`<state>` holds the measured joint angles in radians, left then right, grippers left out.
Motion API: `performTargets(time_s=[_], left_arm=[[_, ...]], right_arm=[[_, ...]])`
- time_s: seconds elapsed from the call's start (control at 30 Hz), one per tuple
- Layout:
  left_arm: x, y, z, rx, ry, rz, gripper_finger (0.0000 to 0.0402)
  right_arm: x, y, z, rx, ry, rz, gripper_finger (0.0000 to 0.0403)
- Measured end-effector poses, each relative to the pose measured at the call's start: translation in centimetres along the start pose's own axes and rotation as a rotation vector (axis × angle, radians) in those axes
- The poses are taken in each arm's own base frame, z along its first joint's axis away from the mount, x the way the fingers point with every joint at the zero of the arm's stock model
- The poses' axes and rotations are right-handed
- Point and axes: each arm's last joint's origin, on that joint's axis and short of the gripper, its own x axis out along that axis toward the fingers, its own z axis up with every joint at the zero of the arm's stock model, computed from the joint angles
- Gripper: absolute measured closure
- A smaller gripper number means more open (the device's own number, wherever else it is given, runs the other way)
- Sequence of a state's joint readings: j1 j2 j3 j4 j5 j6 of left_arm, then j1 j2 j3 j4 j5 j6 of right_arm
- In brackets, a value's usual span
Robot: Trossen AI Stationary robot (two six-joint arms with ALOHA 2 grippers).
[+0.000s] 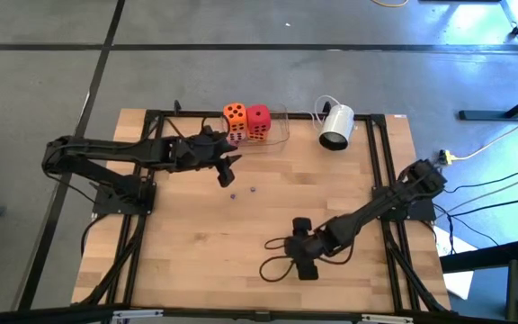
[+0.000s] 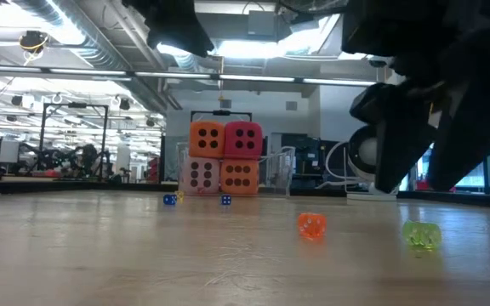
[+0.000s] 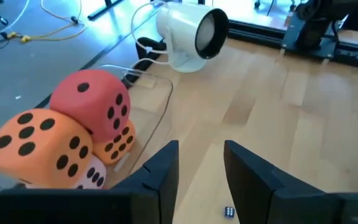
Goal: Pick & Place Dice
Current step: Put the small green dice in the transparent bin
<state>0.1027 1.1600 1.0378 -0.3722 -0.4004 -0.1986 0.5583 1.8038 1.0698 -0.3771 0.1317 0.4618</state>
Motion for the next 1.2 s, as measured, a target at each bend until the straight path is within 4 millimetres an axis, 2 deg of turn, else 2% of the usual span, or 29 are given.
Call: performTargets(time_s=[0.17, 0.5, 0.67, 0.97, 1.03, 1.2], left_arm=[[0.0, -0.1, -0.1, 0.004, 0.007, -0.002, 0.0278], [0.0, -0.1, -0.1, 0.003, 0.006, -0.001, 0.0283], [0.0, -0.1, -0.1, 0.004, 0.006, 0.000, 0.0281], [0.0, -0.1, -0.1, 0.003, 0.006, 0.001, 0.0285], [0.0, -0.1, -0.1, 0.003, 0.006, 0.001, 0.0286], [0.0, -0.1, -0.1, 0.004, 0.006, 0.001, 0.0284]], right_arm=[[0.9, 0.6, 0.2, -0.044, -0.036, 0.039, 0.0159], [3.0, 1.1, -0.9, -0.102, 0.015, 0.011, 0.0185], [3.0, 1.1, -0.9, -0.103, 0.016, 0.007, 0.0234], [2.5, 1.6, 0.1, -0.079, 0.010, 0.056, 0.0349], [2.2, 1.6, 0.3, -0.081, 0.032, 0.046, 0.0360], [1.3, 1.1, 0.7, -0.105, 0.124, -0.018, 0.0357]])
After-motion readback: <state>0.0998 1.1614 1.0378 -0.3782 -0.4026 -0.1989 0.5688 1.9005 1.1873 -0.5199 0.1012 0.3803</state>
